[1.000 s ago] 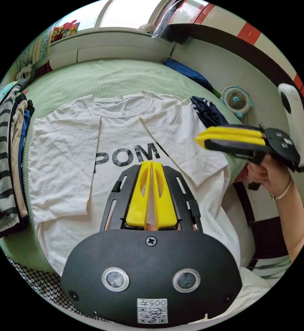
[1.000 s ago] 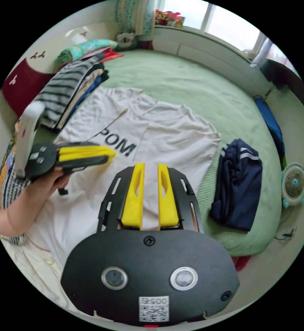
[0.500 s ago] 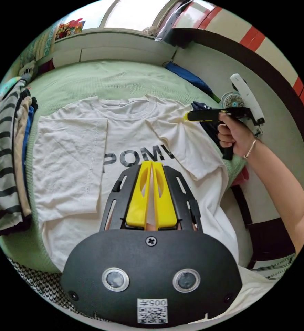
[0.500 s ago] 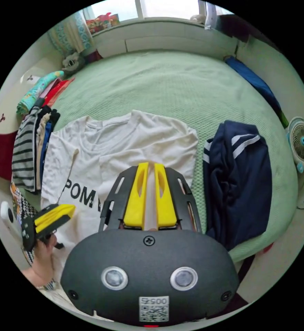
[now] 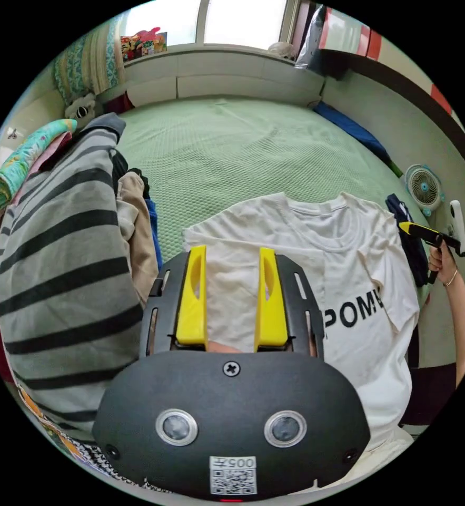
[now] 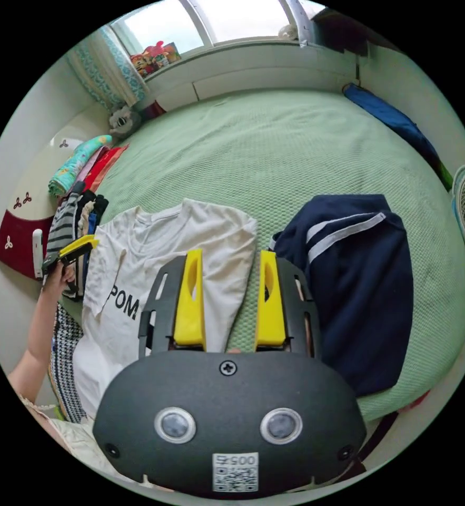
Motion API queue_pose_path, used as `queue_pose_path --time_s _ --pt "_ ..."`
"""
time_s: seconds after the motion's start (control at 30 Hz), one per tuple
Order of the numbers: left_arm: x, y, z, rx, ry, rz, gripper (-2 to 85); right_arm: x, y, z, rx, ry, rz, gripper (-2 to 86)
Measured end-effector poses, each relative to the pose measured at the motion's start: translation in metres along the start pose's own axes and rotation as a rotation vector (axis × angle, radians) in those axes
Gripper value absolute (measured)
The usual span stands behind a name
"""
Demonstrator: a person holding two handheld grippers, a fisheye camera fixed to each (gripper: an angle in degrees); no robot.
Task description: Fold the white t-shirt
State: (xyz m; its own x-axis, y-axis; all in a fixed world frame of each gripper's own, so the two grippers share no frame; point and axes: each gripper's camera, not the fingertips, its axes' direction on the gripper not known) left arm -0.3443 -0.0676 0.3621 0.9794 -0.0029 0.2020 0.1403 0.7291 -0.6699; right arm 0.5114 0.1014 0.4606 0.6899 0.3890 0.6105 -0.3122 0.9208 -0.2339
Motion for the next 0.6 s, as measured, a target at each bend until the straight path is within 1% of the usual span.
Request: queue_pose_path --time_s 0.13,0.27,0.33,0.4,0.43,0.6 --pt "-0.014 -0.014 0.013 -0.034 0.036 -0.043 15.5 0.012 -0.015 0.015 -0.024 0.016 0.03 12.7" --pt "-0.025 -0.018 0.016 -0.041 0.014 -0.099 10.6 0.014 -0.022 0.026 -0.032 -0.003 0.047 10.3" --pt "-0.026 -0.019 0.013 -0.045 0.022 -0.089 8.4 0.008 -0.021 0.029 -0.016 0.019 0.04 6.8" --pt "-0.024 -0.018 0.01 -0.063 0.081 -0.064 3.4 0.002 -0.018 0.032 -0.026 0.059 0.022 3.0" --pt "-0.024 -0.018 0.008 -0.065 0.075 -0.063 3.0 -0.003 -0.017 0.032 -0.03 0.075 -0.002 0.9" --pt "-0.014 -0.031 -0.027 -0.02 0.004 -0.008 1.0 -0.021 -0.026 0.003 0.025 0.139 -0.088 -1.2"
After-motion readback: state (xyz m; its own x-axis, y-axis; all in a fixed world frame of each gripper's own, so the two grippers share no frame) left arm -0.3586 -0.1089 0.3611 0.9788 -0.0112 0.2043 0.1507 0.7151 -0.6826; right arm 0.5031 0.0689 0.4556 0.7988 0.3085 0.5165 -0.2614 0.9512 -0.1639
